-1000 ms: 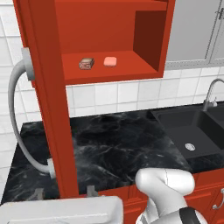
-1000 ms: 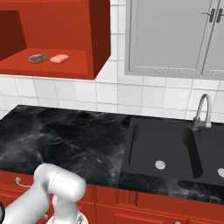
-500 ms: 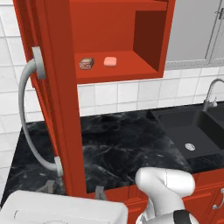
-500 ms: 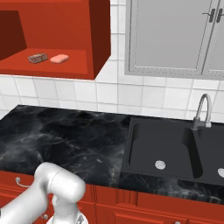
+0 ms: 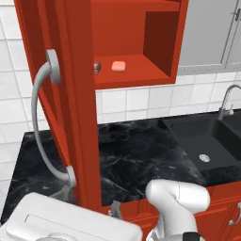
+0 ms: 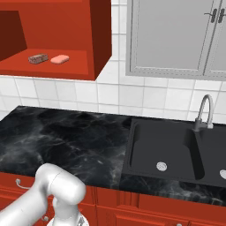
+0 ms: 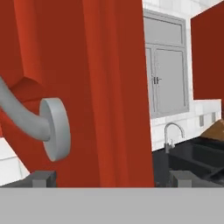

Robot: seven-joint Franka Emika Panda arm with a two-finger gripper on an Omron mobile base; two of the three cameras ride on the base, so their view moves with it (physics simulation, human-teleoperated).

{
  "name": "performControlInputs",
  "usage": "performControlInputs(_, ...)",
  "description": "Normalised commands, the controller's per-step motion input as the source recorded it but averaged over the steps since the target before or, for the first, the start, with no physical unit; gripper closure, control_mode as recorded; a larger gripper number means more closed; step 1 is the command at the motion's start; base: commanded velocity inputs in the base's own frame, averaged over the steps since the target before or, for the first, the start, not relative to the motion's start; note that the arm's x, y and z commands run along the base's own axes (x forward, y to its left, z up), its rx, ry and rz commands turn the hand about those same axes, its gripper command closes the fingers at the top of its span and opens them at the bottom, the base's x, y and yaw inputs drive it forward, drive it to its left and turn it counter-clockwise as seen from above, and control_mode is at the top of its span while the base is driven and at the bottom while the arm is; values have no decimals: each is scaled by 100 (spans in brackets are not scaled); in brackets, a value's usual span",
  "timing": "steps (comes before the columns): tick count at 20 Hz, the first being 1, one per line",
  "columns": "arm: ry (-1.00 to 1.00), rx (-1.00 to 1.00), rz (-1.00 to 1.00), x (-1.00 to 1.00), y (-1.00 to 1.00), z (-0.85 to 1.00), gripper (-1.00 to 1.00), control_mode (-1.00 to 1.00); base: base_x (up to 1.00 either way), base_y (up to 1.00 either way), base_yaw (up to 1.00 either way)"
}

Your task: Pick up the bar soap and bar soap from the sink, and place them back in the cabinet, and close the cabinet door.

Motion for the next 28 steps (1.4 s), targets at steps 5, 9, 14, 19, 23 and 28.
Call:
performControlInputs(5,-14,-1,-11,36,0,0,-100,-100,0,0,0)
performControlInputs(9,-18,-7,-10,33,0,0,-100,-100,0,0,0)
performControlInputs(14,-19,-9,-10,35,0,0,-100,-100,0,0,0)
performControlInputs(19,-20,-11,-10,30,0,0,-100,-100,0,0,0)
performControlInputs(23,-16,-15,-13,27,0,0,-100,-100,0,0,0)
performControlInputs(28,0,-4,-7,26,0,13,-100,-100,0,0,0)
